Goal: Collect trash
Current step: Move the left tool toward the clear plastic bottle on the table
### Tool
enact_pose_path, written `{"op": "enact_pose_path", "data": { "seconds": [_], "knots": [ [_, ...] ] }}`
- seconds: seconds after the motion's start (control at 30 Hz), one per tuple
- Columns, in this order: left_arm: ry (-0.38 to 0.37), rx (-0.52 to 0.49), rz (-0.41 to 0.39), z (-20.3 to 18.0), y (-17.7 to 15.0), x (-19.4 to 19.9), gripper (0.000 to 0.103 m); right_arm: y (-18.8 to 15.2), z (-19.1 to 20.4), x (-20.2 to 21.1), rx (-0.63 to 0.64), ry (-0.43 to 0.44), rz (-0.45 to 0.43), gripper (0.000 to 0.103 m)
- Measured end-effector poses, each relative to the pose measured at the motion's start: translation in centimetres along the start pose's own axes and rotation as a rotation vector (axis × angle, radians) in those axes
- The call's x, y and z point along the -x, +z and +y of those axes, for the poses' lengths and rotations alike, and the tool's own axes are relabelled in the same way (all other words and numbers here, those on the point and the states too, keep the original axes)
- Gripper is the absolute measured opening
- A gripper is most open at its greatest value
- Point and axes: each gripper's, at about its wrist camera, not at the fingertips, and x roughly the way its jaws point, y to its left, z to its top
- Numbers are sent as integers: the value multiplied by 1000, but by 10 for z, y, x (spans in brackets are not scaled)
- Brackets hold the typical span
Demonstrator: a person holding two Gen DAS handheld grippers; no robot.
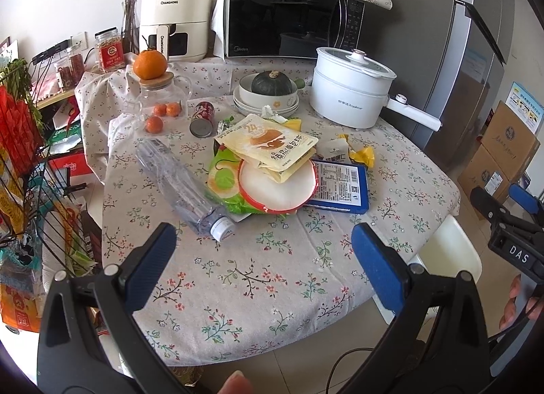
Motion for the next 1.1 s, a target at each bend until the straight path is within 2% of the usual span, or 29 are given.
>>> {"op": "enact_pose_path", "data": {
  "seconds": [1.1],
  "knots": [
    [16, 3, 11, 5, 0, -4, 102, -2, 4, 1, 12, 23, 7, 103]
  ]
}}
